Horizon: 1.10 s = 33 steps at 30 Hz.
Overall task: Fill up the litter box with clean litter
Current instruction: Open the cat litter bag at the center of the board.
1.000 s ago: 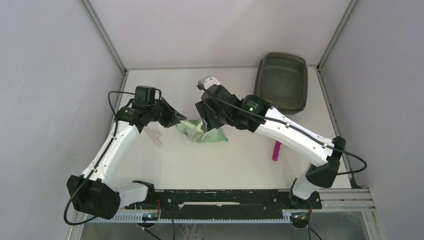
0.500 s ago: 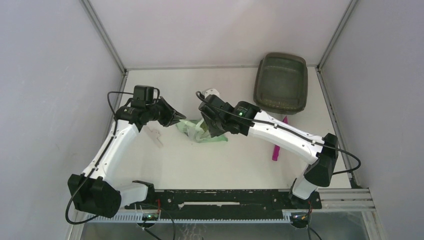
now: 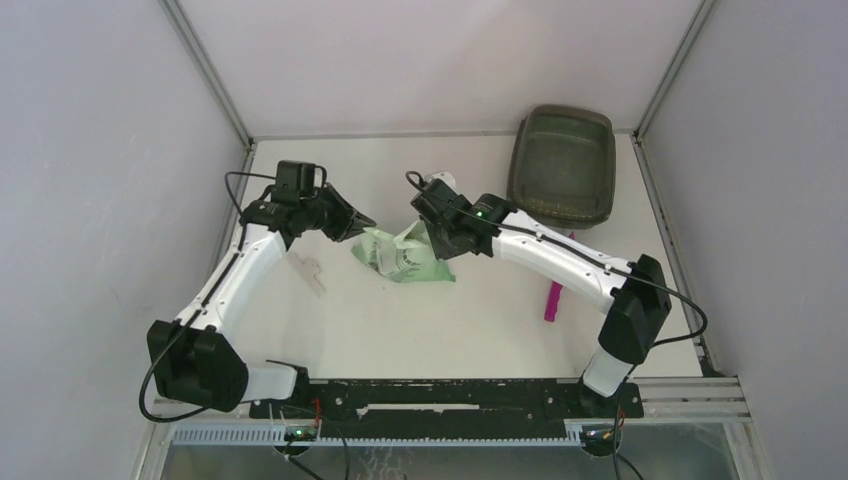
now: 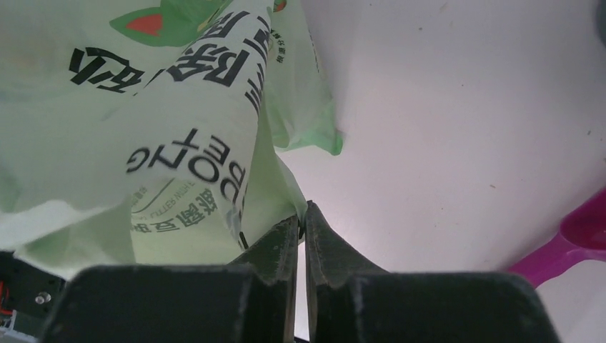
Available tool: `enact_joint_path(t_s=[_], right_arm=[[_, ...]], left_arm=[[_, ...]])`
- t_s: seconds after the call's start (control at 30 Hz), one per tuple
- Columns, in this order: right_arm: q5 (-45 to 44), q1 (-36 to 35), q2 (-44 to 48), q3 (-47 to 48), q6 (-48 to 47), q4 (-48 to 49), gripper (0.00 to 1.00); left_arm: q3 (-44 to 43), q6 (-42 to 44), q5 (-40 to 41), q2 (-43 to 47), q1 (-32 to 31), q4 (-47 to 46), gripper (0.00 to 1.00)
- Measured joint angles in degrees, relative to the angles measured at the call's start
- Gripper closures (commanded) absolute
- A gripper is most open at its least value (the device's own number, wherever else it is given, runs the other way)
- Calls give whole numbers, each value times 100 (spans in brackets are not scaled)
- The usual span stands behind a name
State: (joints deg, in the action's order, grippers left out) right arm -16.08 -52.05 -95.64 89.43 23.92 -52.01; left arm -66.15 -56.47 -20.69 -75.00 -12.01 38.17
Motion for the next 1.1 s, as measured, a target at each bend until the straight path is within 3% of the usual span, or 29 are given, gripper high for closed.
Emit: enact_joint_path(t_s=[0.17,0.33,0.4,0.47,0.53,0.67,0.87,0.97,1.1], right_arm=[[17,107,-308,-26,-2,212,95],[170,184,-332,-728,68,852,95],[234,210,-367,-986,83,997,84],[286,260,-413,-1161,92,979,56],[319,317,-411,-1248,96,909,44],[258,396,9,-1272,87,796,37],[-396,568,1832,-1412,306,496,28],[-791,881,2518,-2052,697,422,22],[-1099,1244,2750,-3287,1228,258,18]], left_arm=[[31,42,92,-162,-2,-85,100],[542,105,109,-273,-9,-568,100],[739,129,144,-382,-13,-710,100],[811,157,192,-562,-13,-765,100],[807,195,190,-723,-11,-833,100],[699,289,181,-769,-13,-763,99],[157,533,-50,-713,-13,-468,82],[33,673,-240,-505,-13,-398,74],[-111,820,-417,-201,-13,-219,72]])
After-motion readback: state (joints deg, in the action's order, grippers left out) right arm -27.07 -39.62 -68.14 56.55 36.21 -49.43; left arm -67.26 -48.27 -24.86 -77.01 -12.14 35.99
